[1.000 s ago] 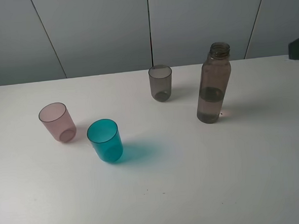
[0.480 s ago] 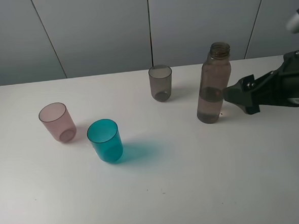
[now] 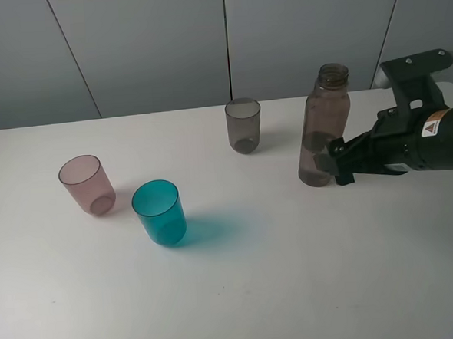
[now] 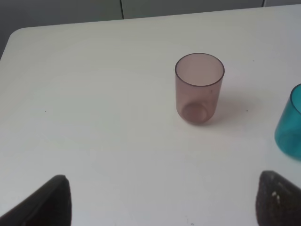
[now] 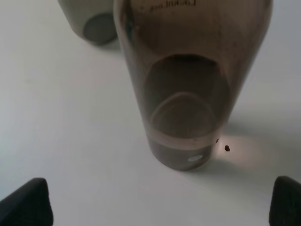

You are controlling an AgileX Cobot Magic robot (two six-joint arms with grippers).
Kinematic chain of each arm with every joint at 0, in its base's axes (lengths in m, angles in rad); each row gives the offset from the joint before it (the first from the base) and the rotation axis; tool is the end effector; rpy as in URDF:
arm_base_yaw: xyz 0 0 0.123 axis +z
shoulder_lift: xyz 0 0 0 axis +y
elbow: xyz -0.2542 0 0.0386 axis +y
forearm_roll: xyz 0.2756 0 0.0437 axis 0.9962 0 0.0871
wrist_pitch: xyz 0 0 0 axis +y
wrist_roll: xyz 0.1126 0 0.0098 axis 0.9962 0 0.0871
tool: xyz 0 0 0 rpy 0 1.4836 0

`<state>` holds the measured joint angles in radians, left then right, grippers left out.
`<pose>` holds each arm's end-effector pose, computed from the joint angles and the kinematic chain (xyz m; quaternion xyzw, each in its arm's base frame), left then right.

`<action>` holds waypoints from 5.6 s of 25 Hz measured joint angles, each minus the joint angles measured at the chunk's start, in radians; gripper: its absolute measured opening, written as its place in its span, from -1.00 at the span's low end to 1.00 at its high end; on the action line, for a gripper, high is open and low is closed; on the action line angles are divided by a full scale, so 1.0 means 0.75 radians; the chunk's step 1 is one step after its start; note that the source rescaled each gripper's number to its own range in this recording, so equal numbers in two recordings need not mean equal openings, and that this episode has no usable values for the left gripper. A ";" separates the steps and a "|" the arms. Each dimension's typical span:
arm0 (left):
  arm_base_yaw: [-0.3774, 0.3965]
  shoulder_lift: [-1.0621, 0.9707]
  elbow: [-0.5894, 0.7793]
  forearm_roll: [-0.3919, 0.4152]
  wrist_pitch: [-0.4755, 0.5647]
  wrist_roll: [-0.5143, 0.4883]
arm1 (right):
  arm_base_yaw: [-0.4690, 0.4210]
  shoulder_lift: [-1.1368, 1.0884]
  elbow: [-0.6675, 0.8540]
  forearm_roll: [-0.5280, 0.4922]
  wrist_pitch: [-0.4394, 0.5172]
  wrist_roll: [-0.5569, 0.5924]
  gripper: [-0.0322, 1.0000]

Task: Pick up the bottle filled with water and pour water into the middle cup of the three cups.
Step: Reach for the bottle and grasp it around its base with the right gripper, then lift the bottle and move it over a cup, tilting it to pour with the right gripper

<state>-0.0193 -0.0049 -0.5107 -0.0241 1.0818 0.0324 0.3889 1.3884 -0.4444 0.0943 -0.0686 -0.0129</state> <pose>0.0640 -0.0036 0.2822 0.0228 0.8543 -0.0086 0.5192 0.2488 0.1012 0.1022 -0.1405 0.9137 0.0859 0.3715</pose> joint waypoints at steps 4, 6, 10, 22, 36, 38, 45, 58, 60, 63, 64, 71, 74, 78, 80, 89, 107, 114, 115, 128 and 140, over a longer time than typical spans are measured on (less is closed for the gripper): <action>0.000 0.000 0.000 0.000 0.000 0.000 | 0.000 0.122 0.000 0.053 -0.089 0.000 1.00; 0.000 0.000 0.000 0.000 0.000 0.000 | 0.000 0.185 0.000 0.067 -0.124 0.000 1.00; 0.000 0.000 0.000 0.000 0.000 0.000 | 0.000 0.302 0.000 0.067 -0.227 0.000 1.00; 0.000 0.000 0.000 0.000 0.000 0.000 | 0.000 0.381 0.143 0.074 -0.728 0.000 1.00; 0.000 0.000 0.000 0.000 0.000 0.000 | 0.000 0.624 0.172 0.075 -1.182 0.000 1.00; 0.000 0.000 0.000 0.000 0.000 0.000 | 0.000 0.625 0.172 0.075 -1.246 0.000 1.00; 0.000 0.000 0.000 0.000 0.000 0.000 | 0.000 0.625 0.172 0.034 -1.288 0.000 1.00; 0.000 0.000 0.000 0.000 0.000 0.000 | 0.000 0.758 0.094 0.000 -1.386 0.000 1.00; 0.000 0.000 0.000 0.000 0.000 0.000 | 0.000 0.778 0.064 0.000 -1.389 0.000 1.00; 0.000 0.000 0.000 0.000 0.000 0.000 | 0.000 0.804 0.022 0.000 -1.394 0.002 1.00; 0.000 0.000 0.000 0.000 0.000 0.000 | 0.000 0.810 0.009 0.000 -1.398 0.006 1.00; 0.000 0.000 0.000 0.000 0.000 -0.003 | 0.000 0.874 -0.022 0.000 -1.443 0.053 1.00; 0.000 0.000 0.000 0.000 0.000 -0.005 | 0.000 0.913 -0.022 0.000 -1.493 0.061 1.00; 0.000 0.000 0.000 0.000 0.000 -0.005 | 0.000 0.949 -0.025 0.000 -1.505 0.071 1.00; 0.000 0.000 0.000 0.000 0.000 -0.005 | 0.000 0.955 -0.031 0.000 -1.505 0.075 1.00; 0.000 0.000 0.000 0.000 0.000 -0.005 | 0.000 0.955 -0.062 0.005 -1.512 0.077 1.00; 0.000 0.000 0.000 0.000 0.000 -0.003 | 0.000 0.955 -0.091 0.033 -1.517 0.077 1.00; 0.000 0.000 0.000 0.000 0.000 -0.003 | 0.000 0.955 -0.094 0.033 -1.517 0.077 1.00; 0.000 0.000 0.000 0.000 0.000 -0.003 | 0.000 0.955 -0.094 0.033 -1.517 0.077 0.95; 0.000 0.000 0.000 0.000 0.000 -0.003 | 0.000 0.955 -0.094 0.033 -1.516 0.101 -0.84; 0.000 0.000 0.000 0.000 0.000 -0.003 | 0.138 0.678 -0.028 0.096 -1.333 0.077 -0.84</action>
<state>-0.0193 -0.0049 -0.5107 -0.0241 1.0818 0.0302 0.4924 1.8969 -0.4652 0.1660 -1.0680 0.0448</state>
